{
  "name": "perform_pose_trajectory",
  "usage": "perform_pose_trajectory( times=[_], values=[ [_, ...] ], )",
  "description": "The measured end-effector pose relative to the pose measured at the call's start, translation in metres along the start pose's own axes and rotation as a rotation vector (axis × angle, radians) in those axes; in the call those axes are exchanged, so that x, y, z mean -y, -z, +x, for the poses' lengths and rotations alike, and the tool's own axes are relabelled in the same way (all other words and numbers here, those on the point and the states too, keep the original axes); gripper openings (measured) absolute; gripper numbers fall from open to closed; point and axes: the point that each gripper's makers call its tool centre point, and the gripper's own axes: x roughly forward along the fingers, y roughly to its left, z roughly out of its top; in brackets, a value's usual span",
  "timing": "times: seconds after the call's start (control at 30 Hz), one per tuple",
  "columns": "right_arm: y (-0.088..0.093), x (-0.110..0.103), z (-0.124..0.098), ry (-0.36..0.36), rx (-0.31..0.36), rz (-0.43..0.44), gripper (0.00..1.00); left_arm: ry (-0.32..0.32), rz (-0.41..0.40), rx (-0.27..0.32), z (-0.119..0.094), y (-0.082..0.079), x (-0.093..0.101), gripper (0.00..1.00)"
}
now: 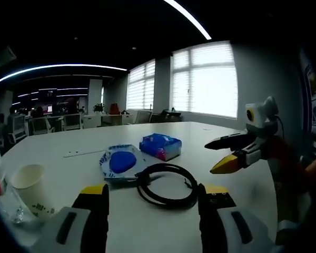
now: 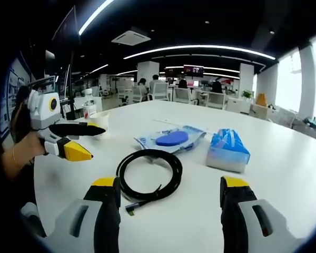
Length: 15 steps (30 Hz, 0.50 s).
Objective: Arrange the tabletop items into an orderly group along one side of the table until the central work area is clear of visible clutter.
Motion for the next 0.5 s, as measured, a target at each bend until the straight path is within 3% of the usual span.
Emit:
perform_pose_trajectory(
  times=[0.5],
  values=[
    [0.003,0.006,0.012,0.004,-0.027,-0.004,0.72,-0.006,-0.007,-0.023,0.01,0.001,-0.005,0.64]
  ],
)
